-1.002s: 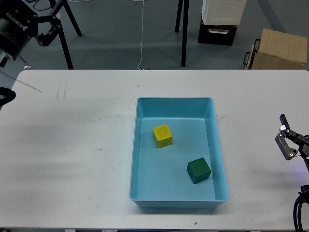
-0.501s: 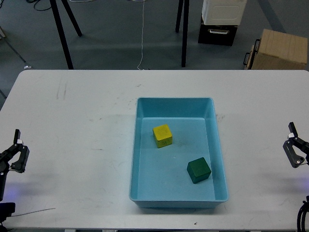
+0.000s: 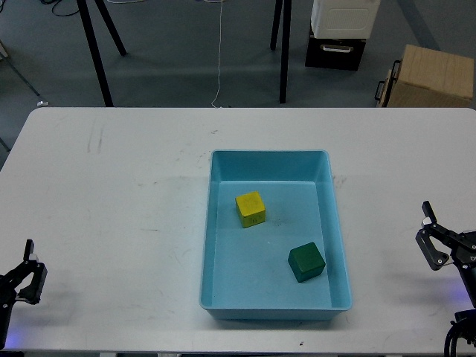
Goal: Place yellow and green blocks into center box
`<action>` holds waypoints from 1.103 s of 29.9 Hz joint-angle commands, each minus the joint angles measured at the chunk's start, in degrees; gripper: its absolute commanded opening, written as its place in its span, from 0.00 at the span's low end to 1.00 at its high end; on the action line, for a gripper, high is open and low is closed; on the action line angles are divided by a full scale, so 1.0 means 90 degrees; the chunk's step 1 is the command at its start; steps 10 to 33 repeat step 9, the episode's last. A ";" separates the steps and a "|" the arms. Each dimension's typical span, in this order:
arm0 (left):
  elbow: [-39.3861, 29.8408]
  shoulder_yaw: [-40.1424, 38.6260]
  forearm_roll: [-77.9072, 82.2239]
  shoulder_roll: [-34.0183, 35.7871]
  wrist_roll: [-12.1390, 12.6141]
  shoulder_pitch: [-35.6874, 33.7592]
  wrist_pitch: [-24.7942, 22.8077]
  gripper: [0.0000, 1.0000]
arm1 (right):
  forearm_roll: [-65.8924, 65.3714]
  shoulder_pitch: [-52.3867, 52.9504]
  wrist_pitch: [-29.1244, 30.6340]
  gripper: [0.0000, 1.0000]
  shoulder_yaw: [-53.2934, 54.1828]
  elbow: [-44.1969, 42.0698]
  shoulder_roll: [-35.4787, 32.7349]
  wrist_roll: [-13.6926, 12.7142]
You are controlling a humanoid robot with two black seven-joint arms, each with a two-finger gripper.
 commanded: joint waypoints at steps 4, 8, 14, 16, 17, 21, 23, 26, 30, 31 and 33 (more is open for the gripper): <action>-0.0254 0.0129 0.0001 0.0000 0.0006 -0.0036 0.0000 1.00 | 0.0009 -0.0058 0.0006 1.00 -0.0079 0.0104 -0.0068 0.0006; -0.0323 0.0129 0.0001 0.0000 0.0006 -0.0036 0.0000 1.00 | 0.0009 -0.0127 -0.0003 1.00 -0.0119 0.0221 -0.0127 0.0006; -0.0323 0.0129 0.0001 0.0000 -0.0004 -0.0036 0.0000 1.00 | 0.0009 -0.0136 -0.0003 1.00 -0.0119 0.0231 -0.0136 0.0006; -0.0323 0.0129 0.0001 0.0000 -0.0004 -0.0036 0.0000 1.00 | 0.0009 -0.0136 -0.0003 1.00 -0.0119 0.0231 -0.0136 0.0006; -0.0323 0.0129 0.0001 0.0000 -0.0004 -0.0036 0.0000 1.00 | 0.0009 -0.0136 -0.0003 1.00 -0.0119 0.0231 -0.0136 0.0006; -0.0323 0.0129 0.0001 0.0000 -0.0004 -0.0036 0.0000 1.00 | 0.0009 -0.0136 -0.0003 1.00 -0.0119 0.0231 -0.0136 0.0006; -0.0323 0.0129 0.0001 0.0000 -0.0004 -0.0036 0.0000 1.00 | 0.0009 -0.0136 -0.0003 1.00 -0.0119 0.0231 -0.0136 0.0006; -0.0323 0.0129 0.0001 0.0000 -0.0004 -0.0036 0.0000 1.00 | 0.0009 -0.0136 -0.0003 1.00 -0.0119 0.0231 -0.0136 0.0006; -0.0323 0.0129 0.0001 0.0000 -0.0004 -0.0036 0.0000 1.00 | 0.0009 -0.0136 -0.0003 1.00 -0.0119 0.0231 -0.0136 0.0006; -0.0323 0.0129 0.0001 0.0000 -0.0004 -0.0036 0.0000 1.00 | 0.0009 -0.0136 -0.0003 1.00 -0.0119 0.0231 -0.0136 0.0006; -0.0323 0.0129 0.0001 0.0000 -0.0004 -0.0036 0.0000 1.00 | 0.0009 -0.0136 -0.0003 1.00 -0.0119 0.0231 -0.0136 0.0006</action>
